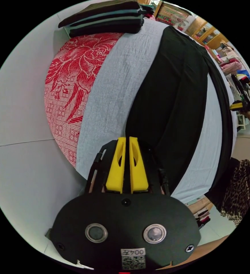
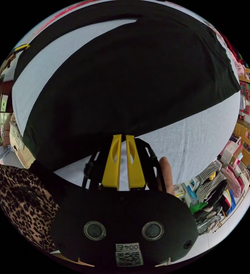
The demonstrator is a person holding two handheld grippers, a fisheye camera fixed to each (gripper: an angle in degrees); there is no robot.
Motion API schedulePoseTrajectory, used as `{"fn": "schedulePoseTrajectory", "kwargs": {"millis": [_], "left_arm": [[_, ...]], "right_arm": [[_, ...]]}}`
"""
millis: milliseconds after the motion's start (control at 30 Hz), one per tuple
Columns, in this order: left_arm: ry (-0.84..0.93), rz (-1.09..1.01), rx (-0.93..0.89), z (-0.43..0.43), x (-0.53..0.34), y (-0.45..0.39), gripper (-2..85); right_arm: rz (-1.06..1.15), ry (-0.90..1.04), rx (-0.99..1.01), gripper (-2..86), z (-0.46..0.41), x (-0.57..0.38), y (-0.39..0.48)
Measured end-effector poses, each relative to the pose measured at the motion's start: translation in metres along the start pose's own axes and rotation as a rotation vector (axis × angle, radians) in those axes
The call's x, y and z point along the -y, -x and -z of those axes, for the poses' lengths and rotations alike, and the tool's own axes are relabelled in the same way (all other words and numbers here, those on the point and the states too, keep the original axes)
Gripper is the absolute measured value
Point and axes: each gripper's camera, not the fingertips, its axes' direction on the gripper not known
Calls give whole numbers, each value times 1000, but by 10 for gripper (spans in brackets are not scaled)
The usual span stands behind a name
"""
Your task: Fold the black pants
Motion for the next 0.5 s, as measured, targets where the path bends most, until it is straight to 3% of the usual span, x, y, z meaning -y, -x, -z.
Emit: {"fn": "schedulePoseTrajectory", "kwargs": {"millis": [200, 500], "left_arm": [[-26, 61, 82, 6, -12, -45, 16], [-186, 168, 66, 59, -65, -154, 12]], "right_arm": [[43, -26, -42, 34, 8, -14, 1], [155, -92, -5, 34, 27, -44, -17]]}}
